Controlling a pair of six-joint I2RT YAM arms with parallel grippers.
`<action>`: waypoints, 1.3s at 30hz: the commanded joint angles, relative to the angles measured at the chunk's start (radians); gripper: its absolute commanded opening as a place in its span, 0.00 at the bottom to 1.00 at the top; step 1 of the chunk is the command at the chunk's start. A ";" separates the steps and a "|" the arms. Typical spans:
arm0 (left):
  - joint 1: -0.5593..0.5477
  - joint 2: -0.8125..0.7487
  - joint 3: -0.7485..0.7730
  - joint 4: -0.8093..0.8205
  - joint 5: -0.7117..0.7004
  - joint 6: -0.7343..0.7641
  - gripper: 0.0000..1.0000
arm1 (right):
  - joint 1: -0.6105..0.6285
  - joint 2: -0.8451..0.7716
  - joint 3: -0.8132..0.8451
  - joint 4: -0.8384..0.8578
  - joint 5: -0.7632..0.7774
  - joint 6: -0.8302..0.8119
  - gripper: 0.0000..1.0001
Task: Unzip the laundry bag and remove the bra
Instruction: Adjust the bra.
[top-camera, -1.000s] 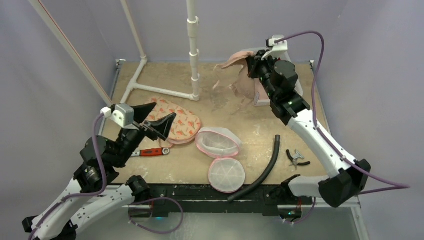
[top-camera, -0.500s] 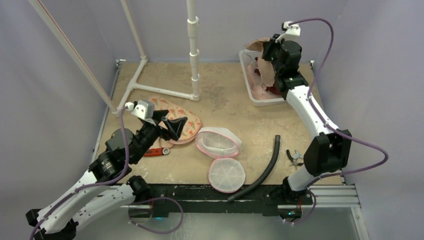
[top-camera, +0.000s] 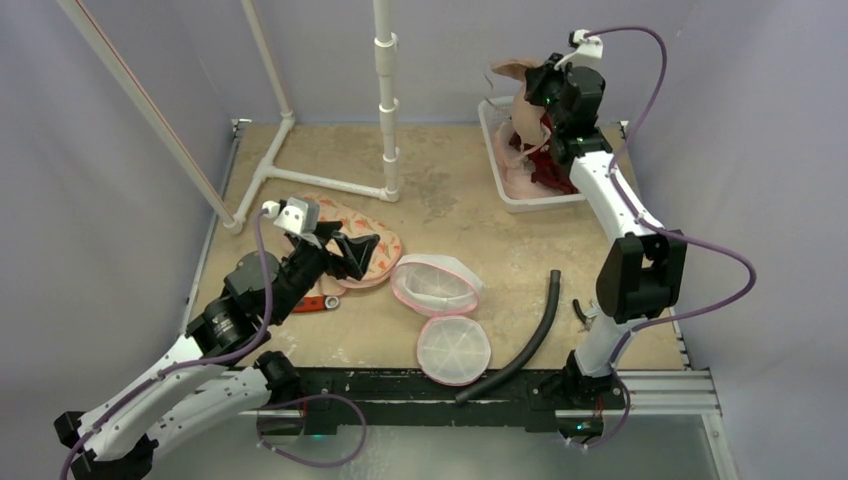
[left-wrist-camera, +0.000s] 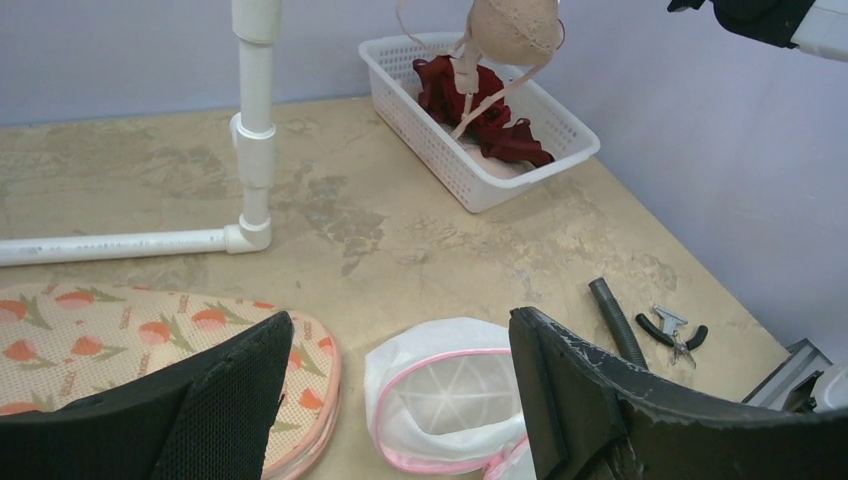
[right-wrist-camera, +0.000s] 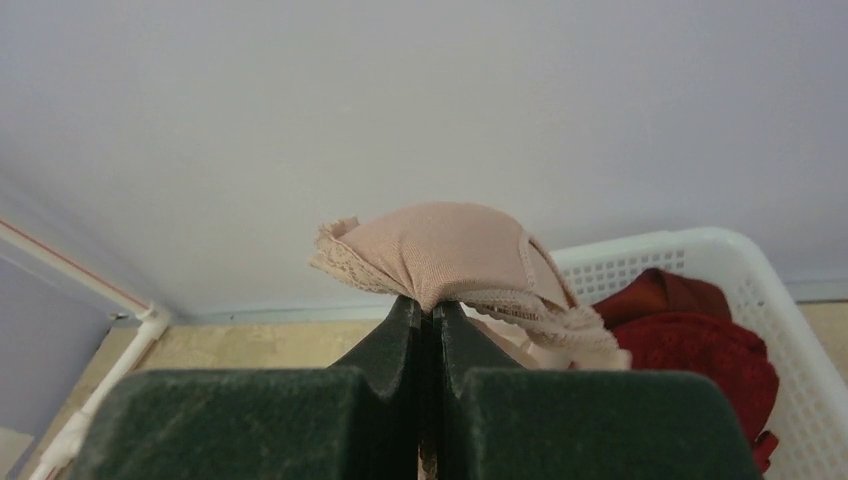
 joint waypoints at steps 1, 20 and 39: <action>0.002 0.018 -0.013 0.017 0.001 -0.028 0.77 | -0.020 -0.040 -0.075 0.070 -0.046 0.061 0.00; 0.001 0.073 -0.007 0.027 0.063 -0.059 0.77 | -0.080 -0.169 -0.291 0.124 -0.328 0.345 0.00; 0.002 0.138 0.007 -0.005 0.086 -0.054 0.77 | -0.199 0.065 -0.220 0.000 -0.310 0.401 0.00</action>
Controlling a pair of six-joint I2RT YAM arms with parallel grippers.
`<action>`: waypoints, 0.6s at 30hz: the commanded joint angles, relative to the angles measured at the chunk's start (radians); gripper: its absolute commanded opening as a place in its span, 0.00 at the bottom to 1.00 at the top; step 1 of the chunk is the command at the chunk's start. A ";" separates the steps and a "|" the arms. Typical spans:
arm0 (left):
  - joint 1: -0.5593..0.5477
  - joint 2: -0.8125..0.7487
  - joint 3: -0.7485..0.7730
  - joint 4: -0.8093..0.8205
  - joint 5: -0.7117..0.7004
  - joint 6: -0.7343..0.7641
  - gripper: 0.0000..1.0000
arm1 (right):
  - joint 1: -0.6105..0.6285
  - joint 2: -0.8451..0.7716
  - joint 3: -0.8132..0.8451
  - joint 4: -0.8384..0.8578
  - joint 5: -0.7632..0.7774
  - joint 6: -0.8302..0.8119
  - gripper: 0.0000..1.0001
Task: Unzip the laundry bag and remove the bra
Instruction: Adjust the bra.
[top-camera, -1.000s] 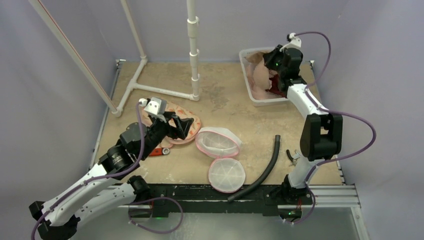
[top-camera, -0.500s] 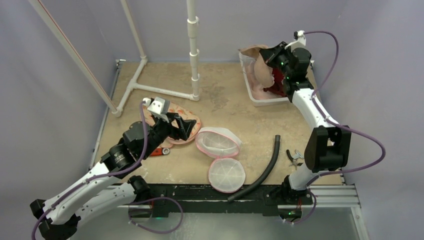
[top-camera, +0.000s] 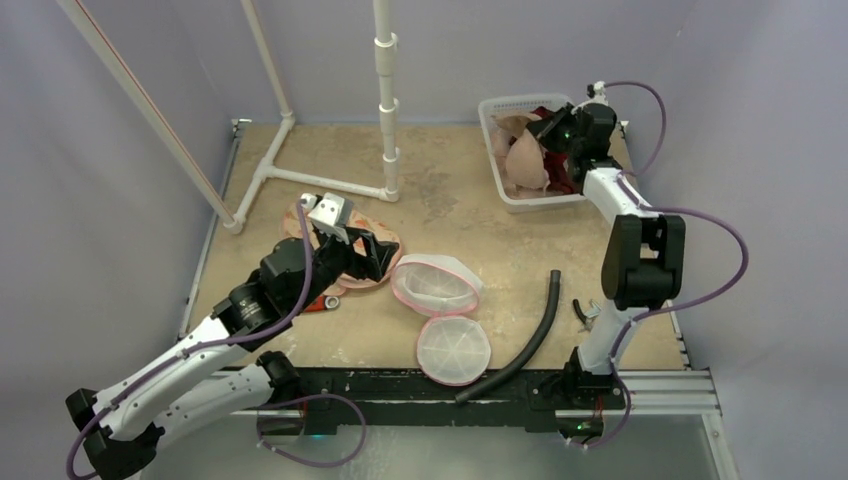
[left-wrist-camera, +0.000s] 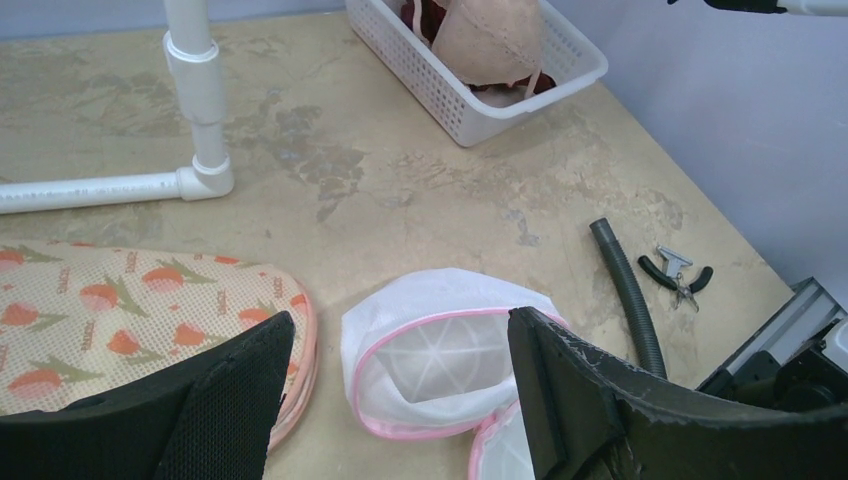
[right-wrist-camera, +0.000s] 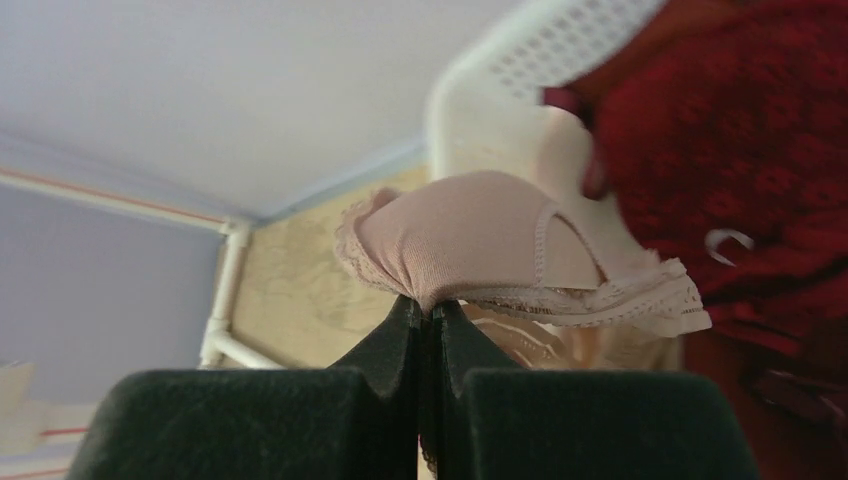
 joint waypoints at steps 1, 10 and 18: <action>0.002 0.011 0.008 0.005 0.021 -0.011 0.77 | -0.041 0.035 0.037 -0.038 0.025 -0.001 0.00; 0.002 0.042 0.005 0.014 0.030 -0.017 0.77 | -0.066 0.068 0.075 -0.118 0.116 -0.084 0.34; 0.002 0.057 0.002 0.022 0.038 -0.032 0.76 | -0.066 0.045 0.125 -0.209 0.240 -0.165 0.69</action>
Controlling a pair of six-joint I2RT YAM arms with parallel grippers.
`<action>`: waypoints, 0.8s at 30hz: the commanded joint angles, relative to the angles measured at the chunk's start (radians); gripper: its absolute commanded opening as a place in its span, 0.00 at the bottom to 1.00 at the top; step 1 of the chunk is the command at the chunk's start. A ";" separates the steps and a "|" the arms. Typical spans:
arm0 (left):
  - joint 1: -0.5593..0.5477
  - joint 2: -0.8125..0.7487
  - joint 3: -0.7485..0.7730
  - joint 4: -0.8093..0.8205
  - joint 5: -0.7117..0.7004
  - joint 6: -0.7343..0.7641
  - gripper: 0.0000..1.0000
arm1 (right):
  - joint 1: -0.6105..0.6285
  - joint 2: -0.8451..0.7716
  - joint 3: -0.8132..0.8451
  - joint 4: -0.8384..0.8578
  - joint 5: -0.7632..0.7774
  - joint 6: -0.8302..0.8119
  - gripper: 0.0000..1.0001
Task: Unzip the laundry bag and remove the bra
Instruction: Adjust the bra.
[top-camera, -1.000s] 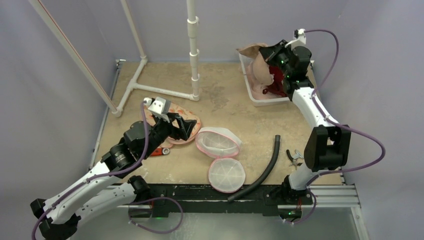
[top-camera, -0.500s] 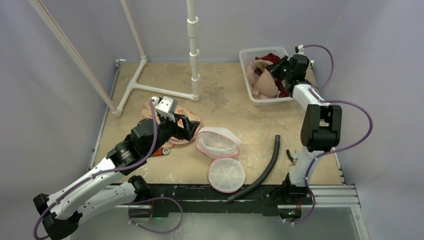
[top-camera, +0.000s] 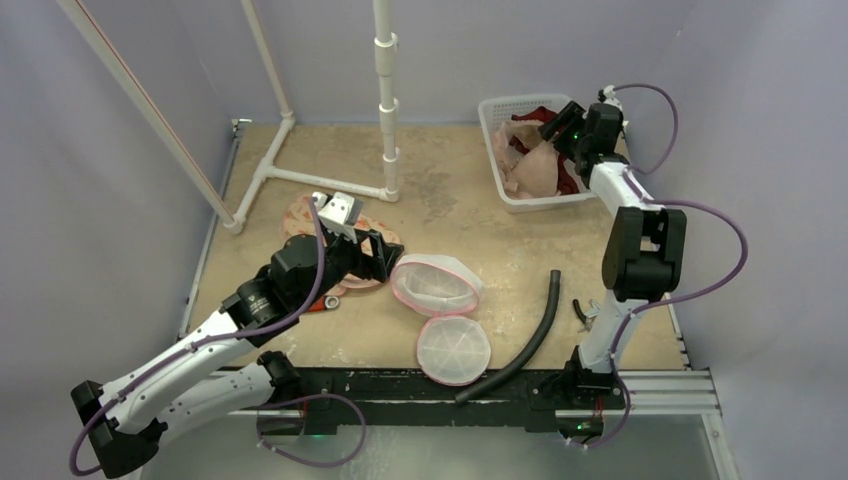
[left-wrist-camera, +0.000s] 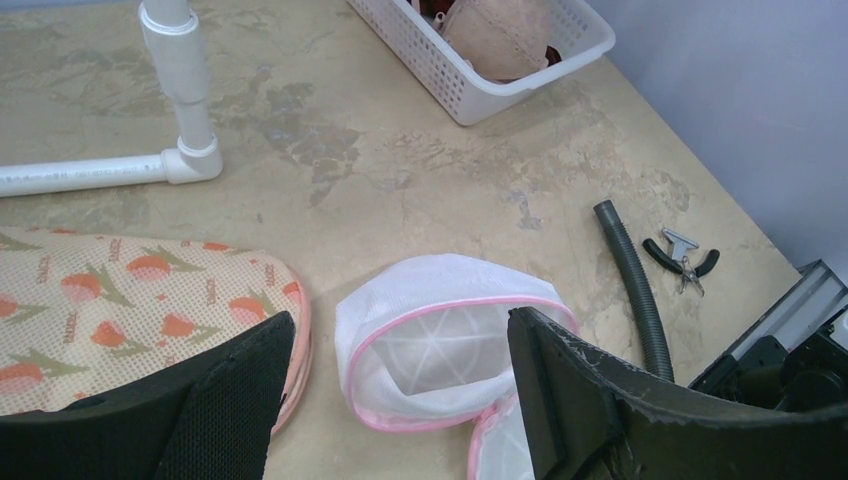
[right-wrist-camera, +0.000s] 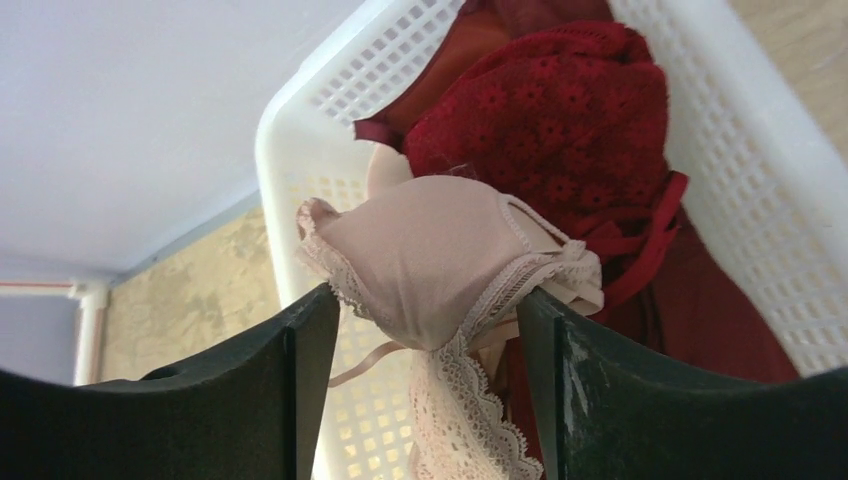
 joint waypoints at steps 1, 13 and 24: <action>0.002 0.007 0.001 0.023 0.019 -0.025 0.76 | -0.004 -0.054 0.061 -0.066 0.125 -0.073 0.70; 0.002 0.012 -0.007 0.028 0.020 -0.034 0.76 | 0.013 -0.203 -0.049 0.078 0.275 -0.156 0.70; 0.001 0.010 -0.006 0.030 0.030 -0.036 0.76 | 0.209 -0.079 0.109 -0.007 0.309 -0.473 0.72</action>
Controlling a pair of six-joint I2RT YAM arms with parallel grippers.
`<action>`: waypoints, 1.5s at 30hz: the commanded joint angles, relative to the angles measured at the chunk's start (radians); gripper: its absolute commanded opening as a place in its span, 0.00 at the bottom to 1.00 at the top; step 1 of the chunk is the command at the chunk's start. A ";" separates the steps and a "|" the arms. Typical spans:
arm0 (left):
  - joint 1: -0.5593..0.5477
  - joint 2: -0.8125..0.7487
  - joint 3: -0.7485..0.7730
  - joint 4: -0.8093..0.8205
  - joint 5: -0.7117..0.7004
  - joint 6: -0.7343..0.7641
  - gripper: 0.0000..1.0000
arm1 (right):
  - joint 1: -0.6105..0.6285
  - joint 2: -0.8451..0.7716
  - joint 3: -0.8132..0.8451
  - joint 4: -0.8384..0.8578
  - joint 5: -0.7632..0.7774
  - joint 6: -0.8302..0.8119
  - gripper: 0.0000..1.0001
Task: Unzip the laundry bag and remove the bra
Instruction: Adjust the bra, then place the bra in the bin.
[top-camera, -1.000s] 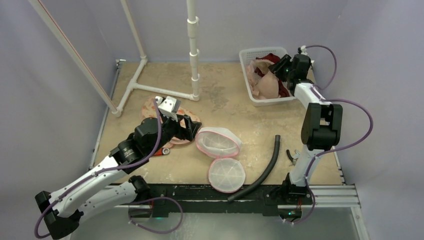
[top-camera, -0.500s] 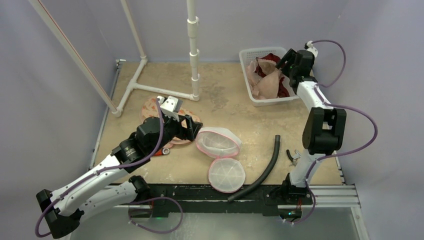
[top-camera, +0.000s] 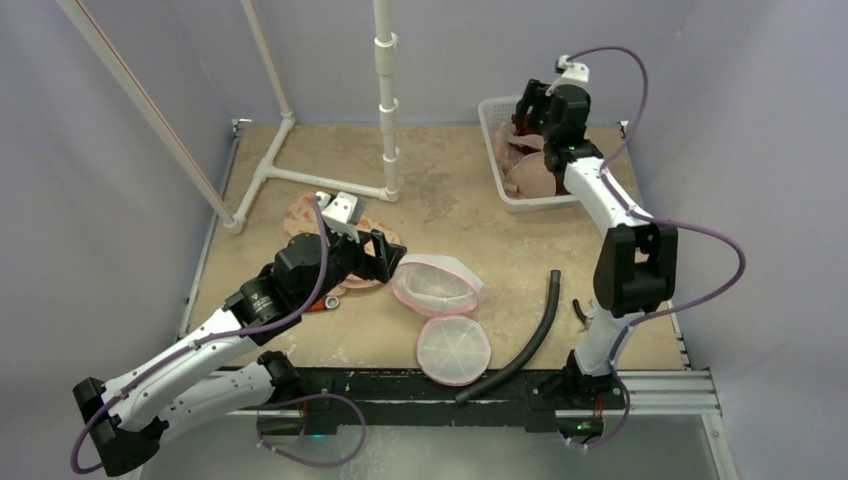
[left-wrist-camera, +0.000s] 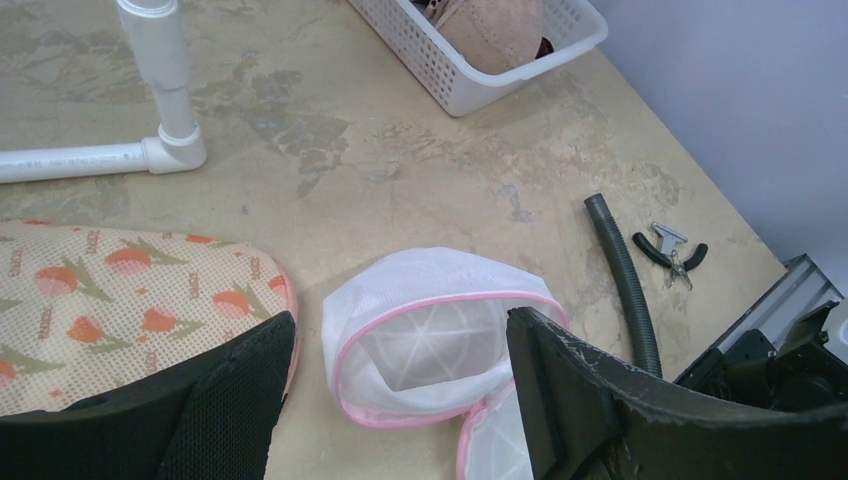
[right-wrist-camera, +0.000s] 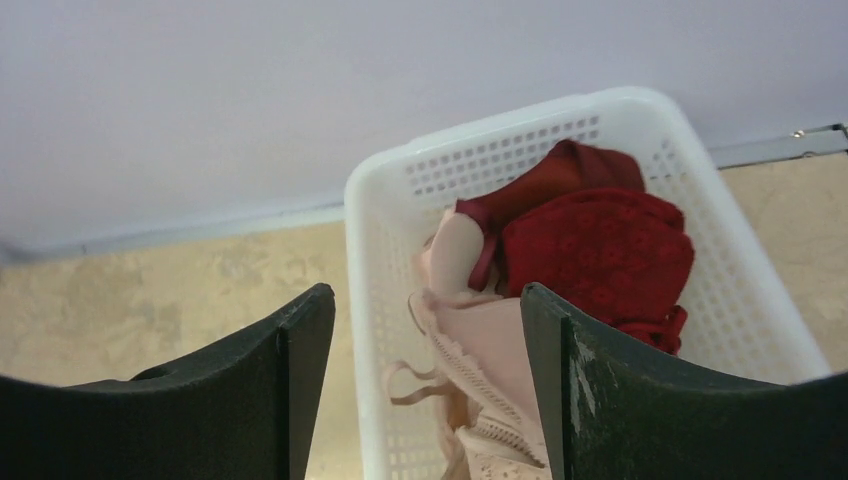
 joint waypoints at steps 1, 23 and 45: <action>0.002 -0.009 -0.008 0.030 0.012 -0.012 0.76 | 0.051 0.051 0.052 -0.050 0.048 -0.175 0.72; 0.000 0.020 -0.009 0.047 0.111 -0.071 0.75 | 0.220 0.185 0.057 0.006 0.502 -0.588 0.67; 0.000 0.028 -0.012 0.042 0.170 -0.090 0.74 | 0.208 0.261 0.026 0.007 0.460 -0.621 0.43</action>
